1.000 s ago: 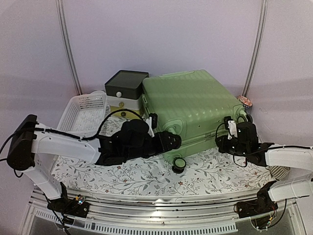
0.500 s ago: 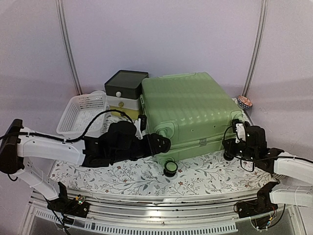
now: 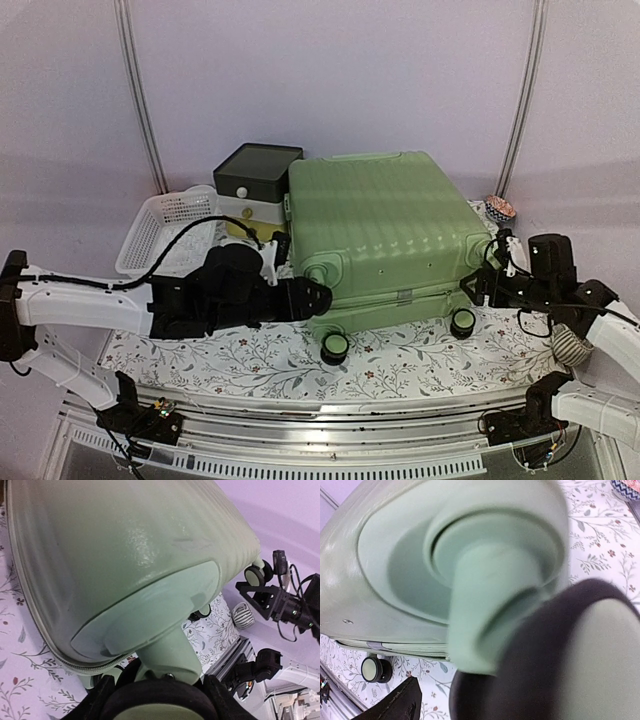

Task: Open, take out, and arrange the luggage
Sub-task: Unzip the zipper of the luggage, then adjust the luggage at the center of the board.

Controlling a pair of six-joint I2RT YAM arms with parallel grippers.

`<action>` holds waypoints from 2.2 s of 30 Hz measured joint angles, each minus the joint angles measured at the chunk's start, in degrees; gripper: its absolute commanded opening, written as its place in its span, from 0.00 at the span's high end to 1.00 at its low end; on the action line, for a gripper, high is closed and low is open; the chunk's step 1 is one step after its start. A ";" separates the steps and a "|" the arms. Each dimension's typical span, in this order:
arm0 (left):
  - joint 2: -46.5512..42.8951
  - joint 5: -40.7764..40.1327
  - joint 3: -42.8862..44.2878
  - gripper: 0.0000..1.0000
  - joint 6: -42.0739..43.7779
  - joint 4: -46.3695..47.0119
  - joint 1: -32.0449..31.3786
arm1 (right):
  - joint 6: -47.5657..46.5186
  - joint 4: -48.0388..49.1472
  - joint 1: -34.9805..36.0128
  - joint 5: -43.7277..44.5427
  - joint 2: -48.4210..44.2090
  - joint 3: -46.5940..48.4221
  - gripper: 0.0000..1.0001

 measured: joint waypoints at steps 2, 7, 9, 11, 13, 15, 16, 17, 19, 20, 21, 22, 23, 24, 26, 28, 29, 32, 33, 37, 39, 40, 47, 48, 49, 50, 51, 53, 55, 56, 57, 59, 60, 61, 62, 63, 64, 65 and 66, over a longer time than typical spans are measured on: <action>-1.33 0.04 -0.57 0.25 2.05 -1.07 0.20 | 0.46 -7.21 -0.70 0.17 0.15 4.59 0.12; -6.60 -1.31 -1.38 0.05 7.04 -5.35 0.17 | 0.15 -12.66 -0.85 -0.28 0.20 19.37 0.04; -8.48 -1.70 -1.40 0.02 7.74 -6.82 0.15 | 0.37 -12.26 -0.52 -0.57 -0.44 24.15 0.01; -10.38 -2.16 -1.40 0.02 8.17 -8.35 0.17 | 0.70 -12.55 -0.52 -0.42 -1.22 26.47 0.01; -11.91 -2.51 -1.40 0.02 8.46 -9.94 0.17 | 1.01 -13.44 -0.52 -0.28 -1.40 27.82 0.01; -13.44 -3.06 -1.40 0.02 8.81 -11.78 0.17 | 1.01 -14.56 -0.52 -0.17 -0.24 28.13 0.01; -13.90 -3.19 -1.40 0.02 8.94 -12.48 0.20 | 0.96 -15.28 -0.52 -0.07 0.74 28.15 0.01; -14.43 -3.13 -1.40 0.02 9.03 -13.20 0.35 | 0.76 -16.11 -0.52 0.07 2.10 28.20 0.01; -15.10 -0.70 -1.40 0.02 9.25 -13.77 1.97 | 0.31 -17.42 -0.52 0.42 4.92 28.20 0.01; -15.26 1.64 -1.40 0.02 9.38 -13.70 3.87 | 0.11 -17.68 -0.52 0.66 6.19 28.17 0.01; -15.32 3.74 -1.38 0.02 9.55 -13.51 6.14 | -0.33 -17.99 -0.52 1.20 7.85 28.13 0.01; -15.32 4.96 -1.38 0.02 9.84 -13.33 7.98 | -0.59 -18.10 -0.52 1.33 8.74 28.02 0.01; -15.32 5.84 -1.25 0.02 10.21 -13.31 9.75 | -0.96 -18.12 -0.52 1.51 9.53 27.85 0.00; -15.26 6.58 -0.96 0.02 10.62 -13.35 11.13 | -1.22 -18.12 -0.55 1.49 10.05 27.67 0.01; -14.71 8.24 0.35 0.02 11.80 -13.25 13.38 | -1.99 -18.12 -0.52 1.14 10.99 27.45 0.02; -13.11 10.62 2.40 0.02 13.03 -12.76 15.43 | -2.45 -18.10 -0.52 0.79 11.93 27.34 0.03; -11.89 11.74 3.54 0.02 13.75 -12.37 16.41 | -2.64 -18.10 -0.52 0.59 12.46 27.21 0.03; -7.34 13.88 6.73 0.02 15.78 -11.32 18.53 | -3.02 -18.47 -0.52 0.57 13.57 26.69 0.03; -5.46 14.29 8.00 0.02 16.50 -11.21 18.97 | -3.15 -18.69 -0.52 0.59 13.62 26.43 0.03; 1.36 15.58 12.04 0.02 18.16 -10.80 19.52 | -3.34 -19.37 -0.52 0.35 13.22 25.44 0.03; 4.46 16.41 13.42 0.02 18.78 -10.19 19.69 | -3.34 -19.45 -0.52 -0.46 12.83 24.41 0.03; 5.99 16.94 14.03 0.02 18.82 -9.79 19.78 | -3.30 -19.50 -0.52 -1.07 12.68 23.85 0.04; 14.01 18.36 21.46 0.02 20.13 -9.75 21.09 | -2.91 -19.61 -0.50 -6.36 12.48 19.71 0.07; 15.80 18.25 23.17 0.02 20.52 -10.08 21.55 | -2.58 -19.74 -0.48 -6.80 12.35 19.23 0.07; 17.53 18.10 24.70 0.02 20.87 -10.45 21.97 | -2.38 -19.91 -0.48 -7.13 12.11 18.88 0.07; 19.87 17.84 26.62 0.02 21.27 -10.95 22.49 | -2.16 -20.09 -0.48 -7.63 11.69 18.62 0.07; 22.25 17.88 28.55 0.02 21.55 -11.30 23.08 | -1.95 -20.31 -0.48 -7.98 11.17 18.51 0.08; 25.90 18.49 32.92 0.02 21.99 -11.69 24.00 | -1.42 -20.63 -0.48 -8.66 9.86 18.51 0.08; 29.07 19.04 36.72 0.02 22.80 -11.58 24.68 | -0.70 -21.07 -0.48 -9.38 8.68 18.51 0.09; 30.86 19.50 38.60 0.02 23.21 -11.26 25.07 | -0.37 -21.46 -0.46 -9.57 8.28 18.49 0.10; 32.46 20.09 40.26 0.02 23.58 -10.82 25.49 | 0.02 -21.66 -0.39 -9.88 8.07 18.45 0.10; 34.86 21.42 42.77 0.02 24.37 -10.01 26.27 | 0.68 -21.73 0.22 -10.49 8.00 18.27 0.11; 35.93 22.25 44.02 0.02 24.76 -9.84 26.71 | 1.05 -21.75 0.70 -10.58 8.00 18.18 0.11; 36.68 23.08 44.94 0.02 25.24 -9.68 27.08 | 1.44 -21.77 1.25 -10.56 8.00 18.16 0.11; 37.03 23.78 45.42 0.02 25.70 -9.62 27.41 | 1.81 -21.75 1.68 -10.47 7.98 18.16 0.10; 37.07 24.30 45.51 0.02 26.10 -9.62 27.61 | 2.14 -21.73 2.08 -10.23 7.91 18.16 0.08; 36.96 24.74 45.44 0.02 26.64 -9.64 27.76 | 2.47 -21.66 2.27 -9.88 7.80 18.16 0.07; 36.44 25.07 44.83 0.02 27.19 -9.40 27.80 | 2.64 -21.53 2.54 -9.14 7.56 18.18 0.06; 35.56 25.40 43.76 0.02 27.63 -9.05 27.82 | 2.78 -21.42 2.64 -8.39 7.34 18.23 0.04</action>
